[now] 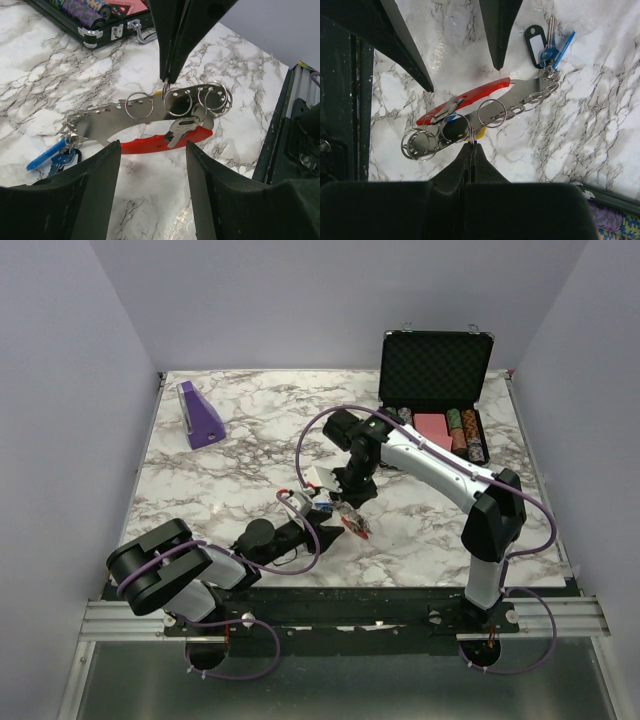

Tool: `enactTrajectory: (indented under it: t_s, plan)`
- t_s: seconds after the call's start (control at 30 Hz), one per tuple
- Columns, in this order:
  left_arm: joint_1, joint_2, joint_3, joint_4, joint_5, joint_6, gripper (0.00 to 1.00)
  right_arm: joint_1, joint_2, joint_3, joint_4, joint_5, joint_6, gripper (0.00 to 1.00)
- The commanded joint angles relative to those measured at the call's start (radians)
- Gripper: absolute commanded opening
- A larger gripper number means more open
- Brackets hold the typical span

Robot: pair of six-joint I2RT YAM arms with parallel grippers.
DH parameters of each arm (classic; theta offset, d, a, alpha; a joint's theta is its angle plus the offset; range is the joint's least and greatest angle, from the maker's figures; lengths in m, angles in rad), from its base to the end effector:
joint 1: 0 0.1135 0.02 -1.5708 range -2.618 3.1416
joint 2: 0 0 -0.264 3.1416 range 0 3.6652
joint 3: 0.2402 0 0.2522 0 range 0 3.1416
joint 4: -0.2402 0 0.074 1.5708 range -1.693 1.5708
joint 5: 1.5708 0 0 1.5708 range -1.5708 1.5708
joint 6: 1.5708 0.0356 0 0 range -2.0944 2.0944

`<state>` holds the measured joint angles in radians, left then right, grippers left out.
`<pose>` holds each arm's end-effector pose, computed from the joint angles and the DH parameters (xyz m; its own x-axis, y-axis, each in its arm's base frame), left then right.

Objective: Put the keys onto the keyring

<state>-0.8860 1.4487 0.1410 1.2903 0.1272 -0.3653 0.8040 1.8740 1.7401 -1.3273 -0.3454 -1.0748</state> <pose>0.1349 -0.1723 0.1527 -0.3134 -0.1764 -0.9331 0.7886 0.4991 -0.3592 0.2420 0.2686 0.2854 0.2903 -0.8914 -0.3480 -0.9413 -0.3315 0.0640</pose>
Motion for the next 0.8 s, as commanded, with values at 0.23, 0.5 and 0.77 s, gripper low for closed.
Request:
enactTrajectory:
  t_s: [0.23, 0.5, 0.77]
  plan:
    - [-0.005, -0.033, 0.045, 0.234, -0.008, 0.02, 0.58, 0.004, 0.001, -0.002, -0.075, -0.096, -0.022, 0.01]
    - [-0.005, -0.019, 0.069, 0.242, 0.041, 0.014, 0.51, 0.006, 0.001, 0.007, -0.085, -0.133, -0.03, 0.01]
    - [-0.005, -0.004, 0.086, 0.257, 0.075, 0.008, 0.47, 0.003, 0.004, 0.019, -0.092, -0.175, -0.03, 0.01]
